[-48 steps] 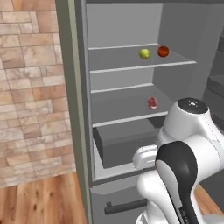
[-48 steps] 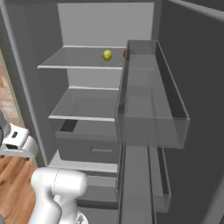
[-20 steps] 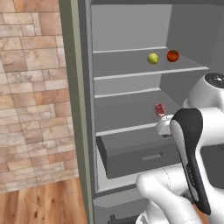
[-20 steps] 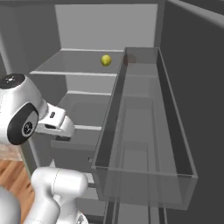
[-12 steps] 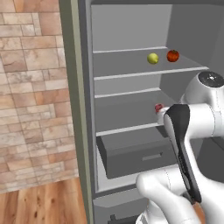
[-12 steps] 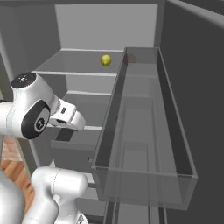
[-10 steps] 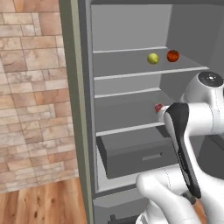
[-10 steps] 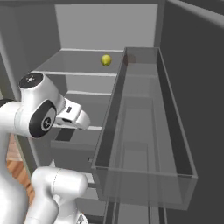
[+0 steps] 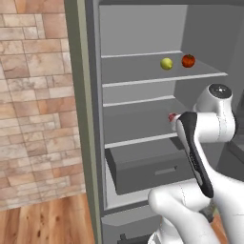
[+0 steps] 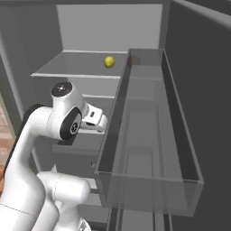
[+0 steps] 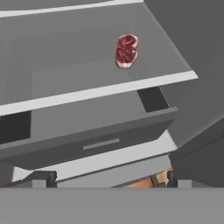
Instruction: Gather the tomato and lemon from the fridge and place them on a tray on the dining counter. Then gather the steaks from the fridge and place them on the other tray.
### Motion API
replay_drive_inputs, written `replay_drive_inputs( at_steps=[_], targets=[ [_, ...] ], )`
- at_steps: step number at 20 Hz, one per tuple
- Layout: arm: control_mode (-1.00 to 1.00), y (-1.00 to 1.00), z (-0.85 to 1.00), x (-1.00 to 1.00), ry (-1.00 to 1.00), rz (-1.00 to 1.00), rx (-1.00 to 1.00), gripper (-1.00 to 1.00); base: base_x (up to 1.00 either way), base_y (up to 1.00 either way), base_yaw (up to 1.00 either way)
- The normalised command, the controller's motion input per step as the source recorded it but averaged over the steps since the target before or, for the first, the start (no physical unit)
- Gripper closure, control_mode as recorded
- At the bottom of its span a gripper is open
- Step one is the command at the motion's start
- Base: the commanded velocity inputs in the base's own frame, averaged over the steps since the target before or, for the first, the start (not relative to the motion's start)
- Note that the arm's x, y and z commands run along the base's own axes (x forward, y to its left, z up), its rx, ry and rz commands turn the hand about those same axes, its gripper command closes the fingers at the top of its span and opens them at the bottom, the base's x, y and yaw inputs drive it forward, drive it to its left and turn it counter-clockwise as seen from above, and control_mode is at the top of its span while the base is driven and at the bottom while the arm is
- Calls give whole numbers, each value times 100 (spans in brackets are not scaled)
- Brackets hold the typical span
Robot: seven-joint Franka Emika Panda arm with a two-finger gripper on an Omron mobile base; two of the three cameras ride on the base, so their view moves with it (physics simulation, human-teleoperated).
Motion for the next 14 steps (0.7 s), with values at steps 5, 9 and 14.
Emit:
replay_drive_inputs(
  at_steps=[5,9,14],
  targets=[
    [-100,-27,-21,63,1,0,0,-100,0,0,0],
    [-100,-26,-19,64,2,0,0,-100,0,0,0],
    [-100,-20,-22,58,2,0,0,-100,0,0,0]
  ],
)
